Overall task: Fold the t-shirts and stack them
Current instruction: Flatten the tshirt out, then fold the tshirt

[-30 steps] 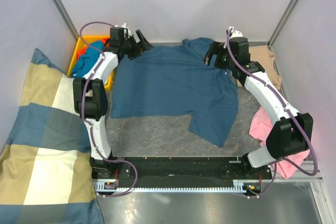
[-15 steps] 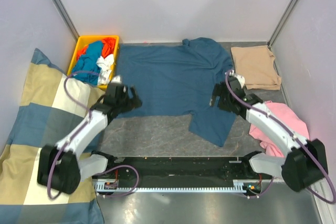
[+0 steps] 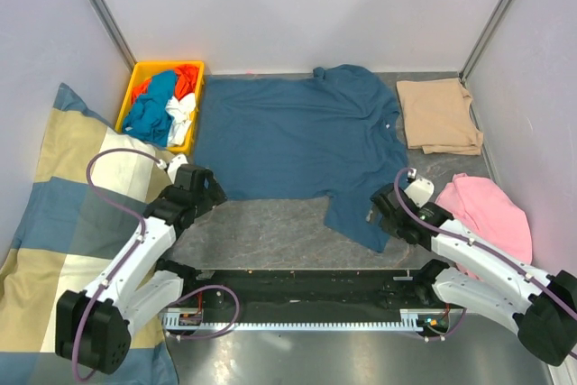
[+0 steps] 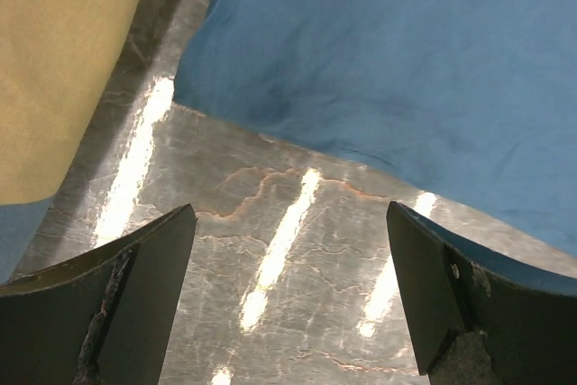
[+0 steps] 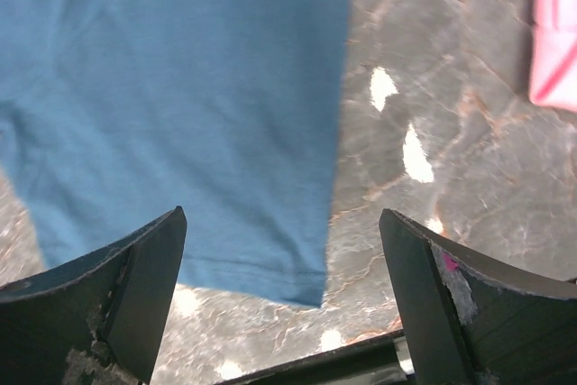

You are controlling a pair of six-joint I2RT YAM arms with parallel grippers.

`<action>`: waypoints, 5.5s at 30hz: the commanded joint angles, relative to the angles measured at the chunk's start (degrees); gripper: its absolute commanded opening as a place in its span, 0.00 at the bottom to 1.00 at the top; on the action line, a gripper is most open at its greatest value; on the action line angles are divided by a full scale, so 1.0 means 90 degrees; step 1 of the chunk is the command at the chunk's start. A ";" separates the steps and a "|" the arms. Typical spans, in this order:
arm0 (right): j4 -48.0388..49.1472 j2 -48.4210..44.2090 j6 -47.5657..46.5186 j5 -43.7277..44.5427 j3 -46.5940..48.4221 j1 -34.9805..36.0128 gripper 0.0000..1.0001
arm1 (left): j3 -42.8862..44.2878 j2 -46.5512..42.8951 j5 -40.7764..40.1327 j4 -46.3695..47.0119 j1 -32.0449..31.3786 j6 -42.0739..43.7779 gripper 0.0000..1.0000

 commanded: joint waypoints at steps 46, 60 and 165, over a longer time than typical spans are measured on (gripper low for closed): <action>0.0722 0.0750 0.1688 0.0073 -0.0535 0.1533 0.00 | 0.0642 0.1681 0.0144 0.0396 0.1525 0.0129 0.84; 0.0429 0.0409 0.1424 0.0444 -0.0251 0.1533 0.00 | 0.0524 0.2062 0.0074 0.0288 0.1535 -0.0330 0.62; -0.2228 -0.1243 0.1629 0.1722 0.1614 0.1533 0.00 | 0.1334 0.1739 0.0377 0.0113 0.1544 -0.0233 0.02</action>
